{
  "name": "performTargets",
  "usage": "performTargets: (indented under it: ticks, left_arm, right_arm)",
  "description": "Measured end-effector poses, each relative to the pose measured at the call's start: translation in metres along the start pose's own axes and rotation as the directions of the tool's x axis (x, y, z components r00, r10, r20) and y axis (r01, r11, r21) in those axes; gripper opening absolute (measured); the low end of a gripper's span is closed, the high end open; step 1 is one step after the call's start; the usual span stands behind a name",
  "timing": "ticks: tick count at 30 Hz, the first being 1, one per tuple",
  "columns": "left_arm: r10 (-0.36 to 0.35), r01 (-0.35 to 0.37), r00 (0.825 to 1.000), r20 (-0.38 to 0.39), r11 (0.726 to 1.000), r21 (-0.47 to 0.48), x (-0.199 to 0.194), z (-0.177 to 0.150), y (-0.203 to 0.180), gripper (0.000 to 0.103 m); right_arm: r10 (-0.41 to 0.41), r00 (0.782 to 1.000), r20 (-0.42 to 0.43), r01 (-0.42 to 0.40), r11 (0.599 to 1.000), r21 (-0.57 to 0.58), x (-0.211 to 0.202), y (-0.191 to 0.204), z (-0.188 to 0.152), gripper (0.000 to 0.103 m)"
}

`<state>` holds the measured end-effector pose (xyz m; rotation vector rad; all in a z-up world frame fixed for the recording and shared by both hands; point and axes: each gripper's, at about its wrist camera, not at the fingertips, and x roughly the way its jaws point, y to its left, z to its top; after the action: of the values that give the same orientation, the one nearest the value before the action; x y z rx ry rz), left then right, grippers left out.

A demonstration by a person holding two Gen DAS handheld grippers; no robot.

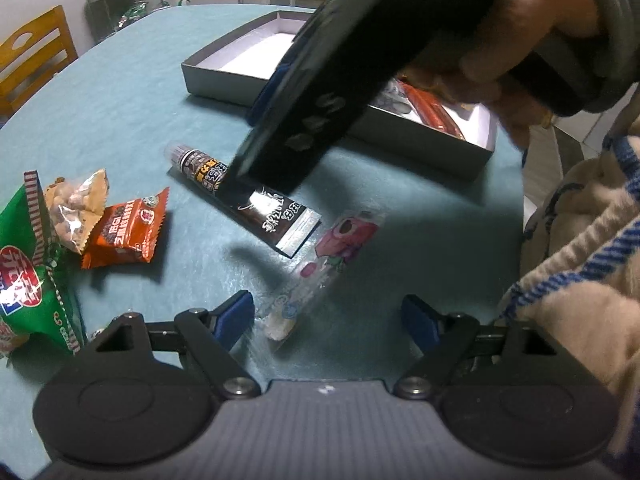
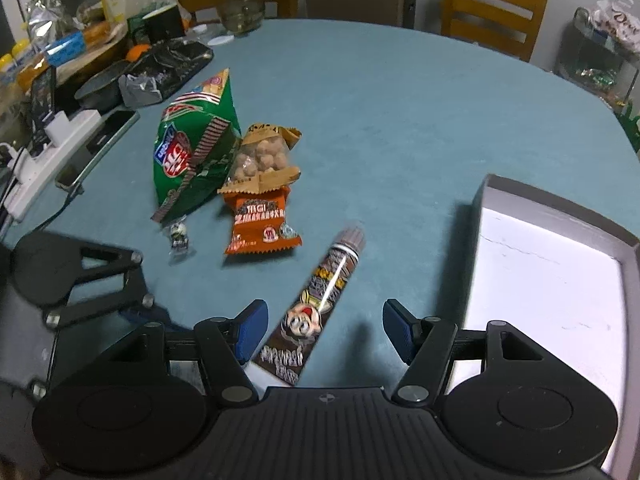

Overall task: Organize snacks
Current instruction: 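Grasp the pink candy stick with the left tool while the right tool grasps the brown chocolate tube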

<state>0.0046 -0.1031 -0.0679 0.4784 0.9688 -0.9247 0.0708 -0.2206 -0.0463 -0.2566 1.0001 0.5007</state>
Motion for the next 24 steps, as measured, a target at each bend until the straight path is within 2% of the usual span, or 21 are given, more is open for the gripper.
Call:
performTargets:
  ticks: [4, 6, 7, 8, 10, 12, 13, 15, 19, 23, 24]
  left_arm:
    - [0.029, -0.029, 0.999, 0.017, 0.999, -0.025, 0.002, -0.001, -0.005, 0.076]
    - [0.049, -0.047, 0.998, 0.03, 0.998, -0.052, 0.001, -0.002, -0.004, 0.069]
    - [0.063, -0.06, 0.997, 0.037, 0.996, -0.069, 0.0, -0.002, -0.004, 0.057]
    - [0.066, -0.062, 0.997, 0.045, 0.994, -0.091, -0.002, -0.003, -0.001, 0.039]
    - [0.079, -0.072, 0.996, 0.051, 0.989, -0.131, -0.003, -0.001, 0.004, 0.021]
    - [0.068, -0.061, 0.996, 0.049, 0.99, -0.13, -0.002, 0.001, 0.002, 0.009]
    - [0.067, -0.061, 0.997, 0.049, 0.991, -0.123, -0.003, 0.002, 0.002, 0.007]
    - [0.07, -0.064, 0.996, 0.051, 0.99, -0.123, -0.002, 0.002, 0.001, 0.006]
    - [0.056, -0.047, 0.997, 0.051, 0.987, -0.15, -0.003, 0.003, 0.002, 0.007]
    - [0.048, -0.038, 0.997, 0.053, 0.984, -0.174, -0.008, -0.002, 0.003, 0.003]
    - [0.045, -0.034, 0.998, 0.053, 0.982, -0.184, -0.01, -0.003, 0.003, 0.003]
  right_arm:
    - [-0.007, 1.0, -0.01, 0.007, 1.0, -0.003, 0.014, 0.003, 0.006, 0.064]
    - [-0.019, 0.999, -0.025, 0.019, 1.0, -0.02, 0.022, 0.005, 0.007, 0.064]
    - [-0.026, 0.999, -0.029, 0.025, 0.999, -0.03, 0.025, 0.006, 0.007, 0.064]
    - [-0.032, 0.999, -0.032, 0.031, 0.999, -0.04, 0.028, 0.007, 0.007, 0.064]
    - [-0.04, 0.999, -0.037, 0.038, 0.998, -0.053, 0.031, 0.009, 0.004, 0.064]
    - [-0.042, 0.999, -0.027, 0.04, 0.997, -0.063, 0.032, 0.01, 0.003, 0.063]
    - [-0.041, 0.999, -0.027, 0.039, 0.997, -0.065, 0.031, 0.01, 0.003, 0.063]
    - [-0.038, 0.999, -0.019, 0.036, 0.997, -0.065, 0.031, 0.008, 0.003, 0.054]
    - [-0.036, 0.999, -0.011, 0.036, 0.998, -0.045, 0.029, 0.002, 0.004, 0.045]
    - [-0.036, 0.999, -0.009, 0.036, 0.999, -0.017, 0.028, -0.005, 0.006, 0.027]
    - [-0.033, 0.999, -0.01, 0.033, 0.999, -0.004, 0.027, -0.007, 0.007, 0.026]
